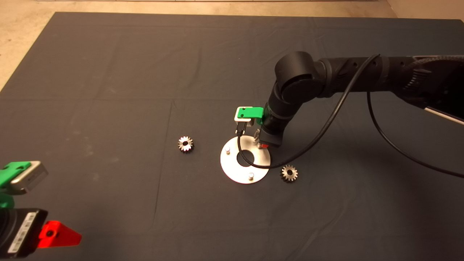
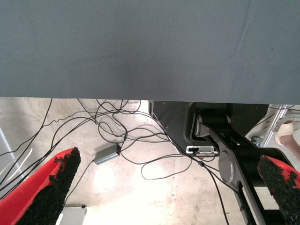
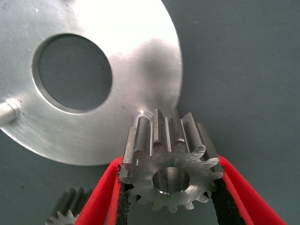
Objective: Install three planetary gears onto the carrier pins
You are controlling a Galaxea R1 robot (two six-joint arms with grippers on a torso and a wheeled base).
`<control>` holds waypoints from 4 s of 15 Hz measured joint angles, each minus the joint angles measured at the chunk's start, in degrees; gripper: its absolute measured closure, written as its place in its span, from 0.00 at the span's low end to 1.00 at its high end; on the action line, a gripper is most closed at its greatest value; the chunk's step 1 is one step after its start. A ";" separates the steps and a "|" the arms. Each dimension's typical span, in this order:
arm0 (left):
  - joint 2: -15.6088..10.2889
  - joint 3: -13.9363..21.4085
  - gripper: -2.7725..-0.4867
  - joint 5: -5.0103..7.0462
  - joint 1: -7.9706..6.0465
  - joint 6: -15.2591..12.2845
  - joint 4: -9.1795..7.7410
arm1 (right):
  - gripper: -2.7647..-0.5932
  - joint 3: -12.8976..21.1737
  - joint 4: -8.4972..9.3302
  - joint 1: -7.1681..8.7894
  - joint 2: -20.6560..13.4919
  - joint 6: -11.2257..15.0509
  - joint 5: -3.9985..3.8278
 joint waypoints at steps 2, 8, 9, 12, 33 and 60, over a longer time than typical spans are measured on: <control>-0.01 0.00 0.01 0.00 0.00 0.01 0.00 | 0.79 0.67 0.04 0.72 0.05 0.00 0.13; -0.01 0.00 0.01 0.00 0.00 0.00 0.00 | 0.79 1.58 0.17 0.69 0.06 0.00 0.13; -0.01 0.00 0.01 0.00 0.00 -0.01 0.00 | 0.79 1.79 0.20 0.47 0.06 0.00 0.13; -0.01 0.00 0.01 0.00 0.00 -0.01 0.00 | 0.79 1.91 0.28 -0.70 0.05 0.00 0.09; -0.01 0.00 0.01 0.00 0.00 -0.01 0.00 | 0.79 2.09 0.34 -1.93 -1.05 -0.41 0.16; -0.37 0.00 0.01 0.00 0.99 0.01 -0.05 | 0.79 1.87 -0.24 -2.03 -0.89 -0.09 0.16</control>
